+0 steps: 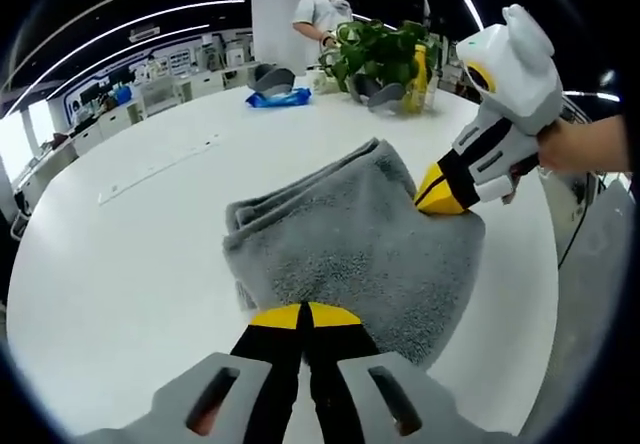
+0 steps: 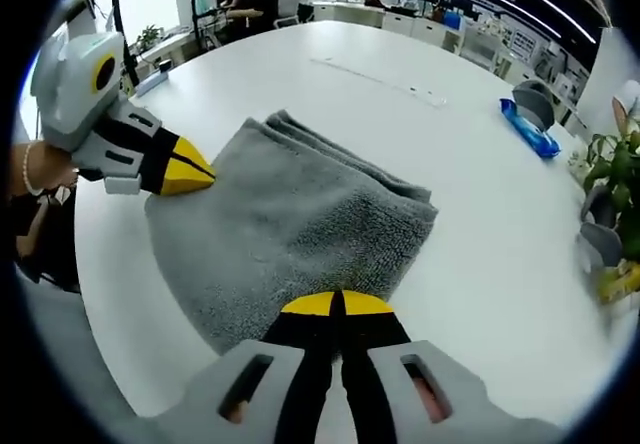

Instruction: Fold the towel on the table until its edges align and the towel forms a compact rectangular stack.

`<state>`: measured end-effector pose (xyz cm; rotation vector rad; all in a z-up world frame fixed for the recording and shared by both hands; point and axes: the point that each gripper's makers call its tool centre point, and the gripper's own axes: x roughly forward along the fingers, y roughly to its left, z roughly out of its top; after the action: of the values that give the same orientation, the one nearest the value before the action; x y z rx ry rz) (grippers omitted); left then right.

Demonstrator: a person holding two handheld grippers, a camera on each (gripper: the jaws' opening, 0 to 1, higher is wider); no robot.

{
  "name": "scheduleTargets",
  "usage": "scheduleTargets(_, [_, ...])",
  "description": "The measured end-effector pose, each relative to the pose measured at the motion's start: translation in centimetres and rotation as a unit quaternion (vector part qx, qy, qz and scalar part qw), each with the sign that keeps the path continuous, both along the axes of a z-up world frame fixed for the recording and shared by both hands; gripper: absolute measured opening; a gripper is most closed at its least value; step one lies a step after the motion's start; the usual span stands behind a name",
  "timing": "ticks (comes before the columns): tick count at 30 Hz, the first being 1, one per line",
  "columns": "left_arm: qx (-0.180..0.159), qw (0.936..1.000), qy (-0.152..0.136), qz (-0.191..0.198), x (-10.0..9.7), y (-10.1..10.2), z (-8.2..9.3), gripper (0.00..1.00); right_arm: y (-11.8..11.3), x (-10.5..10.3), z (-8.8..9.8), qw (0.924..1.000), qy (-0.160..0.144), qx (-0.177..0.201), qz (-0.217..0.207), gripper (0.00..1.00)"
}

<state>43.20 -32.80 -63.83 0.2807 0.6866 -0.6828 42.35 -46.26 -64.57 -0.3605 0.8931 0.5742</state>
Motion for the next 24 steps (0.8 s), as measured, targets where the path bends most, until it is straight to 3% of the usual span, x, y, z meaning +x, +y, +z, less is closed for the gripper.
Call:
scheduleTargets(8, [-0.002, 0.9998, -0.018, 0.009, 1.2, 0.0, -0.1, 0.01, 0.1, 1.5, 0.0, 0.9999, -0.012, -0.004, -0.005, 0.0])
scheduleTargets(14, [0.001, 0.9995, -0.03, 0.013, 0.8, 0.2, 1.0, 0.01, -0.2, 1.1, 1.2, 0.9987, -0.015, 0.023, -0.043, 0.0])
scheduleTargets(19, [-0.048, 0.9977, -0.033, 0.036, 0.1, 0.5, 3.5, 0.02, -0.1, 0.8, 4.6, 0.9922, -0.054, 0.089, -0.068, 0.0])
scheduleTargets(23, [-0.087, 0.9933, -0.057, 0.05, -0.5, 1.0, 6.4, 0.06, -0.8, -0.3, 7.3, 0.9851, -0.07, 0.126, -0.094, 0.0])
scheduleTargets(24, [-0.102, 0.9916, -0.06, 0.051, -0.9, 1.1, 7.3, 0.08, -1.3, -0.7, 8.9, 0.9804, -0.095, 0.138, -0.104, 0.0])
